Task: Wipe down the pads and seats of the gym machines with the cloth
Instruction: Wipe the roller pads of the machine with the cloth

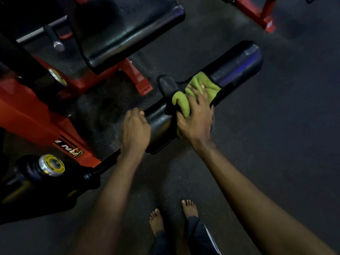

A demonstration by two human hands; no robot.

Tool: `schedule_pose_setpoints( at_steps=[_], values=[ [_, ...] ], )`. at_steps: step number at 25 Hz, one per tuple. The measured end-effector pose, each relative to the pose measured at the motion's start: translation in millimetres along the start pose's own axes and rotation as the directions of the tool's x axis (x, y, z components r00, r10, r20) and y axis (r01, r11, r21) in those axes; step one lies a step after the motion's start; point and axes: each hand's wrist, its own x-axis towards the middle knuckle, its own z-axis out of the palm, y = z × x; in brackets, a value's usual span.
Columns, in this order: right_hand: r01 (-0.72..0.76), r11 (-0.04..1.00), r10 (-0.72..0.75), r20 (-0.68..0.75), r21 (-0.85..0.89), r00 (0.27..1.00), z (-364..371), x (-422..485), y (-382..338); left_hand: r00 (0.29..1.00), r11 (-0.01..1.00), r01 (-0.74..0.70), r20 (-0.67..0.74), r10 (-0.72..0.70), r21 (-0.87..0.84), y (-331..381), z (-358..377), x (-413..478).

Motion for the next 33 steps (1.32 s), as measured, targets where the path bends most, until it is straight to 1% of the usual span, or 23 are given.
schedule_pose_setpoints(
  at_steps=[3, 5, 7, 9, 12, 13, 14, 15, 16, 17, 18, 19, 21, 23, 24, 25, 26, 27, 28, 29, 31, 33],
  values=[
    [0.187, 0.982, -0.183, 0.116, -0.029, 0.976, -3.8, -13.7, 14.1, 0.994, 0.990, -0.058, -0.080, 0.069, 0.125, 17.0, 15.2, -15.2],
    [0.215, 0.976, -0.210, 0.120, -0.028, 0.970, -10.9, -2.5, 32.4, 0.990, 0.981, -0.080, -0.100, 0.099, 0.179, 14.8, 18.4, -13.3],
    [0.152, 0.988, -0.151, 0.054, -0.009, 0.987, -17.3, 14.4, 49.7, 0.989, 0.979, -0.084, -0.108, 0.106, 0.186, 11.1, 17.5, -10.9],
    [0.045, 0.999, -0.045, -0.006, 0.018, 0.999, -20.0, 31.4, 61.9, 0.989, 0.981, -0.079, -0.112, 0.100, 0.179, 11.7, 16.6, -11.2],
    [-0.108, 0.994, 0.110, -0.066, 0.025, 0.992, -13.0, 39.2, 45.4, 0.992, 0.988, -0.071, -0.097, 0.085, 0.141, 14.5, 15.1, -6.1],
    [-0.105, 0.994, 0.104, -0.056, -0.004, 0.993, -10.4, 36.2, 37.2, 0.992, 0.989, -0.072, -0.095, 0.084, 0.128, 13.9, 13.3, -3.6],
    [-0.041, 0.998, 0.041, -0.017, -0.049, 0.999, -10.2, 32.4, 32.6, 0.992, 0.990, -0.076, -0.094, 0.087, 0.120, 12.8, 11.8, -2.2],
    [0.065, 0.994, -0.061, 0.050, -0.086, 0.997, -13.6, 32.1, 35.2, 0.992, 0.990, -0.080, -0.091, 0.091, 0.115, 13.6, 11.2, -2.3],
    [0.173, 0.979, -0.160, 0.119, -0.104, 0.980, -19.8, 37.7, 43.4, 0.992, 0.991, -0.081, -0.090, 0.091, 0.111, 14.3, 11.6, -2.3],
    [0.246, 0.963, -0.226, 0.165, -0.114, 0.960, -26.5, 48.7, 53.6, 0.992, 0.992, -0.075, -0.092, 0.084, 0.102, 14.2, 11.3, -1.2],
    [0.274, 0.953, -0.250, 0.178, -0.128, 0.952, -32.0, 62.4, 63.7, 0.992, 0.994, -0.069, -0.097, 0.077, 0.089, 13.6, 11.0, 0.6],
    [0.252, 0.957, -0.228, 0.162, -0.146, 0.960, -37.1, 76.6, 71.4, 0.992, 0.995, -0.070, -0.096, 0.077, 0.074, 13.8, 10.0, 1.6],
    [0.114, 0.983, -0.102, 0.088, -0.142, 0.991, -42.3, 99.0, 79.5, 0.992, 0.994, -0.083, -0.089, 0.089, 0.066, 16.2, 9.4, 3.5],
    [-0.016, 0.990, 0.019, 0.022, -0.139, 1.000, -37.2, 101.1, 69.6, 0.994, 0.994, -0.080, -0.066, 0.086, 0.080, 15.8, 7.9, 6.9],
    [-0.029, 0.987, 0.030, 0.004, -0.160, 1.000, -33.2, 95.3, 61.1, 0.998, 0.997, -0.049, -0.041, 0.052, 0.066, 15.4, 6.5, 9.6],
    [-0.001, 0.982, 0.004, 0.014, -0.188, 1.000, -29.6, 88.2, 52.0, 1.000, 0.998, 0.008, -0.008, -0.008, 0.055, 15.9, 3.9, 12.8],
    [0.057, 0.975, -0.047, 0.052, -0.215, 0.998, -28.0, 81.0, 44.0, 0.997, 0.994, 0.071, 0.035, -0.074, 0.079, 17.2, 1.7, 17.2],
    [0.123, 0.967, -0.102, 0.106, -0.225, 0.989, -28.6, 74.8, 40.2, 0.992, 0.984, 0.097, 0.063, -0.107, 0.150, 20.0, 1.9, 19.9],
    [0.186, 0.958, -0.156, 0.151, -0.216, 0.976, -30.0, 72.7, 41.7, 0.993, 0.969, 0.084, 0.062, -0.101, 0.232, 25.7, 2.2, 19.7],
    [0.241, 0.950, -0.205, 0.183, -0.200, 0.961, -33.5, 75.1, 46.0, 0.998, 0.956, 0.045, 0.033, -0.057, 0.290, 32.6, 2.8, 16.9],
    [0.300, 0.934, -0.259, 0.210, -0.195, 0.943, -42.4, 85.7, 59.8, 0.998, 0.960, -0.049, -0.034, 0.061, 0.276, 43.8, 8.5, 4.7],
    [0.259, 0.942, -0.221, 0.188, -0.213, 0.957, -47.7, 97.2, 74.5, 0.991, 0.966, -0.104, -0.056, 0.121, 0.238, 46.9, 9.8, -1.8]
  ],
)
